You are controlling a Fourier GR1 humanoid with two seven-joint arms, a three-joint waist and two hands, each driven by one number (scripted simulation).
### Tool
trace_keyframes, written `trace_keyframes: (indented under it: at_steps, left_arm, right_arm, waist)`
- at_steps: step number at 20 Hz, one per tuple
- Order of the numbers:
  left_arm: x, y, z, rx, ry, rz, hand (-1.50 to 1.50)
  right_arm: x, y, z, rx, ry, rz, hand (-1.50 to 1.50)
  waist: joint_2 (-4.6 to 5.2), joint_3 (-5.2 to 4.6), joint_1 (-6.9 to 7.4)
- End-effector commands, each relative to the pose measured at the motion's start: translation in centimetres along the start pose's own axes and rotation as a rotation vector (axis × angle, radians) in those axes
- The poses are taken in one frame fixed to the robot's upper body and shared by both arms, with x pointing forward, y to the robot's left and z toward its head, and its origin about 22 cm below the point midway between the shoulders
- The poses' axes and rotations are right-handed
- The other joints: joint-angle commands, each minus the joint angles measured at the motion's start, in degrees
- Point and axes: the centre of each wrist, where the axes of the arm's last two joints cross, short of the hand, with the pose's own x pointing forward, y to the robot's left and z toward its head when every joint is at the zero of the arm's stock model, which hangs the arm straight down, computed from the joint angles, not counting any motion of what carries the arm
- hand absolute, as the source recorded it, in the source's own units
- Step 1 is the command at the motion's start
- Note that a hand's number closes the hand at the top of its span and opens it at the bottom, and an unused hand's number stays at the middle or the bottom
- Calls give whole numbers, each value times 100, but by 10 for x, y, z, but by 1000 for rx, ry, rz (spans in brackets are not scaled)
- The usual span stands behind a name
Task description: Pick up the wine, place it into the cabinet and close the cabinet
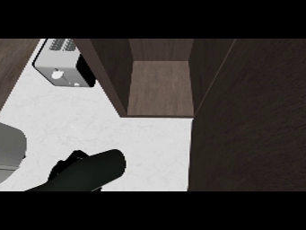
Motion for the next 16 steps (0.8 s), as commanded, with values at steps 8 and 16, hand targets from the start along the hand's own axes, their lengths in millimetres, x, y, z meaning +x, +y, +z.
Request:
trace_keyframes:
  at_steps: [8,16]
  left_arm:
    - [64,-84,-34,7,-97,-22,150]
    - [85,-108,-101,-31,-44,17,150]
  right_arm:
    - [-10,-2,8,20,4,-3,-150]
    - [-9,-2,0,1,14,-6,-150]
  waist:
    - [14,-8,-63]
    - [22,-10,-80]
